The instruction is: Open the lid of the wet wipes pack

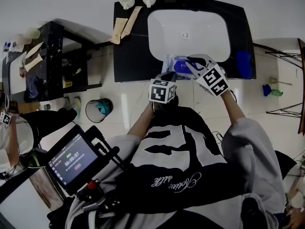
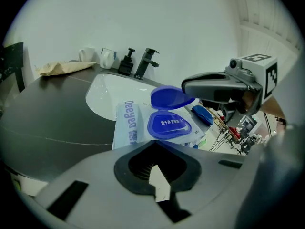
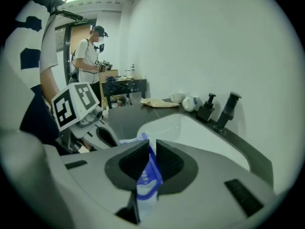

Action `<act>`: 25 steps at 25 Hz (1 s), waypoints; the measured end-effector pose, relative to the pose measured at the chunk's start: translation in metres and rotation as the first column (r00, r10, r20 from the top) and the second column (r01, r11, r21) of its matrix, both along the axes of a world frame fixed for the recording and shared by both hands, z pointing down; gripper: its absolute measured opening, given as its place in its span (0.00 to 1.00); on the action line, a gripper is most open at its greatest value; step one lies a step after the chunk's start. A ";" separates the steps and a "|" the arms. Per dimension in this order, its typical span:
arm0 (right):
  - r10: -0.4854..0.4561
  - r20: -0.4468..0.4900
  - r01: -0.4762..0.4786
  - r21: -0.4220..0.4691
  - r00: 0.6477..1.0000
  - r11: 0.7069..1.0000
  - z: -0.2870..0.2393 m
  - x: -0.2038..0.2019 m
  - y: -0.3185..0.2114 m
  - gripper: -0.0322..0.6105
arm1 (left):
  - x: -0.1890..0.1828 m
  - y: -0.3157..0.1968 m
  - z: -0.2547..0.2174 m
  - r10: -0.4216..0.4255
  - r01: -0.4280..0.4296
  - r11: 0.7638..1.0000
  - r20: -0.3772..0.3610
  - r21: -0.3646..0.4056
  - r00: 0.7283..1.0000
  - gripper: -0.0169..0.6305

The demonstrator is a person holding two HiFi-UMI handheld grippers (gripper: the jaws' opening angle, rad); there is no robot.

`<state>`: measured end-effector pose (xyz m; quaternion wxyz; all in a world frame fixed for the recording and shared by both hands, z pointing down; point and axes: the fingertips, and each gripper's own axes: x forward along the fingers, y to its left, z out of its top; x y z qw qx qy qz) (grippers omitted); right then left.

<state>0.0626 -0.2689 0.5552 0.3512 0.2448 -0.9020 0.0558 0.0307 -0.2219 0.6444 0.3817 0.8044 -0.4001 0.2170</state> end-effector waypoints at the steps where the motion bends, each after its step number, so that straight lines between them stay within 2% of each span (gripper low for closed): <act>1: 0.017 -0.003 -0.017 0.021 1.000 1.000 -0.005 0.002 -0.009 0.11 | -0.001 0.000 0.000 -0.002 0.002 1.000 -0.002 -0.002 1.000 0.02; 4: 0.055 -0.006 -0.055 0.042 0.998 0.998 -0.007 0.007 -0.036 0.11 | -0.001 0.001 0.000 -0.005 0.005 1.000 -0.001 -0.004 1.000 0.02; 8: 0.132 0.009 -0.132 0.028 0.991 0.991 0.004 0.012 -0.067 0.11 | 0.000 0.002 0.001 0.000 0.000 1.000 -0.004 -0.008 1.000 0.02; 11: 0.175 -0.015 -0.174 0.023 0.985 0.984 0.020 0.016 -0.088 0.11 | 0.001 0.001 0.001 0.003 -0.003 1.000 -0.002 -0.006 1.000 0.02; 19: 0.288 -0.049 -0.291 -0.100 0.956 0.951 0.067 0.028 -0.105 0.11 | 0.003 0.003 0.002 0.010 -0.010 1.000 -0.003 -0.003 1.000 0.02; 25: 0.350 0.026 -0.348 -0.044 0.936 0.936 0.035 0.027 -0.108 0.11 | 0.001 0.002 0.001 0.013 -0.014 0.999 -0.027 -0.031 1.000 0.02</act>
